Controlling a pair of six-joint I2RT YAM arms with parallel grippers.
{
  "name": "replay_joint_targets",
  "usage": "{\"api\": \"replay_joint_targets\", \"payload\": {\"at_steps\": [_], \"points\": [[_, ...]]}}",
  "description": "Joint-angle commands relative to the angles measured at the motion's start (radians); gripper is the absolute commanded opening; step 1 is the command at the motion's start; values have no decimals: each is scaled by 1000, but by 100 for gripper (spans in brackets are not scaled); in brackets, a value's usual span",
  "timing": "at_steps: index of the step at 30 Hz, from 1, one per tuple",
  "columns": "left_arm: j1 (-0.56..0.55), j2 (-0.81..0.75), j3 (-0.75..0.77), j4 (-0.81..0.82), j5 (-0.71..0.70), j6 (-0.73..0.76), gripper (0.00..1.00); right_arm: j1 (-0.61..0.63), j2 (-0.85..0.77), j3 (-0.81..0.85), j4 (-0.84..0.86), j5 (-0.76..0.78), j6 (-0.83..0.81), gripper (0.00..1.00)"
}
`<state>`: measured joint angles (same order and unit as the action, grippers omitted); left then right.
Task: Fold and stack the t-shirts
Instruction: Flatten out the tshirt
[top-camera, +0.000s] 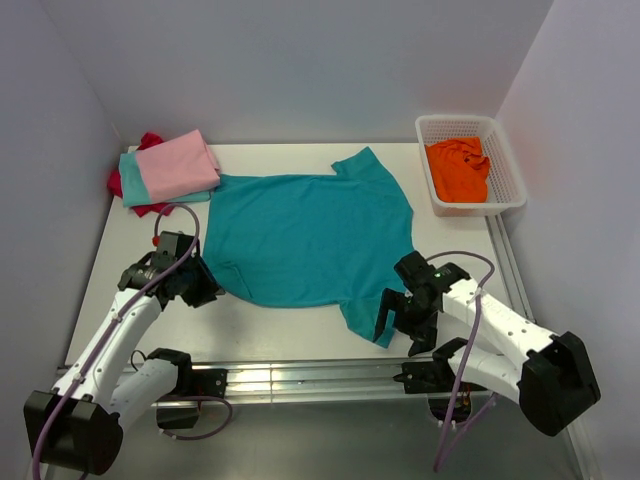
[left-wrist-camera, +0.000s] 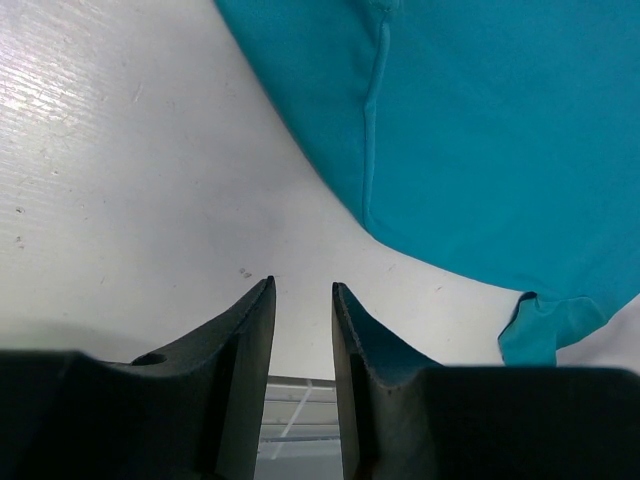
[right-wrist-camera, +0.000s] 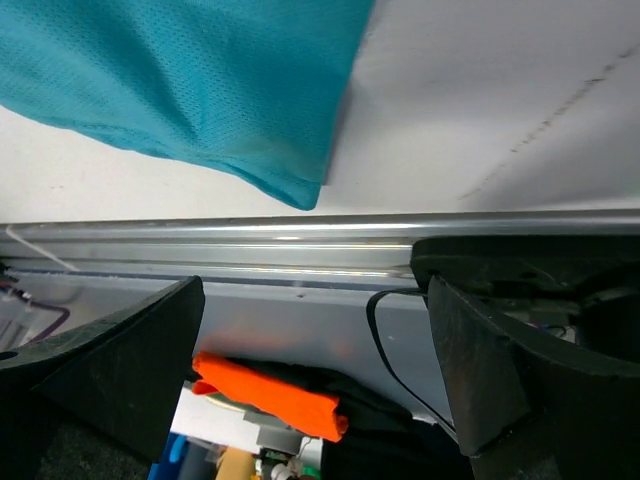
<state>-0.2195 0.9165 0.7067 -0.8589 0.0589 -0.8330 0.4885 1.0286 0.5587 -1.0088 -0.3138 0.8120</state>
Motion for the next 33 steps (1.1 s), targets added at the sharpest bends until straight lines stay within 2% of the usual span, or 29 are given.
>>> {"api": "replay_joint_targets", "payload": {"at_steps": [1, 4, 8, 10, 11, 14, 15, 17, 21, 25, 27, 33], "points": [[-3, -21, 2, 0, 5, 8, 35, 5, 8, 79, -45, 79, -23, 100], [-3, -18, 4, 1, 1, 8, 35, 5, 51, 165, -19, 108, -28, 100], [-3, -27, 16, 1, -1, 2, 33, 5, 134, 282, 76, 165, -42, 91], [-3, -47, 30, 6, 1, 0, 33, 5, 169, 326, 148, 166, -53, 74], [-3, -53, 52, 8, -1, 2, 33, 5, 212, 333, 170, 177, -62, 57], [-3, -64, 115, 14, -28, 12, 33, 7, 310, 331, 239, 196, -83, 17], [-3, -53, 128, 18, -36, 14, 33, 7, 335, 310, 260, 205, -88, 0], [-3, -25, 151, 58, -44, 26, 33, 5, 401, 285, 315, 208, -97, 0], [-3, 187, 210, 107, -53, 70, 31, 7, 462, 216, 371, 199, -99, 0], [-3, 399, 301, 124, -56, 124, 37, 7, 444, 162, 395, 188, -102, 0], [-4, 496, 324, 126, -105, 141, 38, 5, 423, 146, 391, 189, -103, 0], [-4, 628, 382, 126, -134, 150, 40, 4, 377, 124, 389, 179, -91, 0]]}}
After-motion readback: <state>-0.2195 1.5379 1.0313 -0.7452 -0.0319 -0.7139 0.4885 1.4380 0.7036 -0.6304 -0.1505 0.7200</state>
